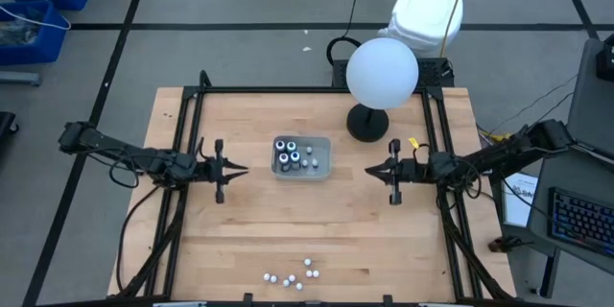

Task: Pick & Place food coloring
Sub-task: Put the small yellow food coloring bottle into the gray bin

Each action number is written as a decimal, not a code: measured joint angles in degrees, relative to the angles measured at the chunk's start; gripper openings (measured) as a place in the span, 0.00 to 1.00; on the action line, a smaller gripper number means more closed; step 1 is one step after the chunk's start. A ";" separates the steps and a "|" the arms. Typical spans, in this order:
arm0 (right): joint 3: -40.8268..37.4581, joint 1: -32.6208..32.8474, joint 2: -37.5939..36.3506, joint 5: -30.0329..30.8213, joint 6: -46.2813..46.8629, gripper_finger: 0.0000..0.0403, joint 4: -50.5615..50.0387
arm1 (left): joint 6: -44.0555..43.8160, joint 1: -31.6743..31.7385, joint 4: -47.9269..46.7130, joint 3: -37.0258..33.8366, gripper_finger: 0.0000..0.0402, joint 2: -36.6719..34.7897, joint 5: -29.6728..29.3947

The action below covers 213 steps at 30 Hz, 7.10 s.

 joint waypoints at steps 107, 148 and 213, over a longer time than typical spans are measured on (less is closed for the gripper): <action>0.02 -0.90 0.02 -5.72 -2.99 0.00 5.18 | -46.75 -25.38 -36.47 69.68 0.57 85.90 22.36; 0.04 -0.94 0.00 -5.70 -2.99 0.00 5.20 | -32.91 -23.93 -44.77 71.69 0.15 79.31 22.50; 0.04 -0.99 0.01 0.37 -5.16 0.00 3.80 | 2.16 22.75 -39.72 76.50 0.15 81.42 13.07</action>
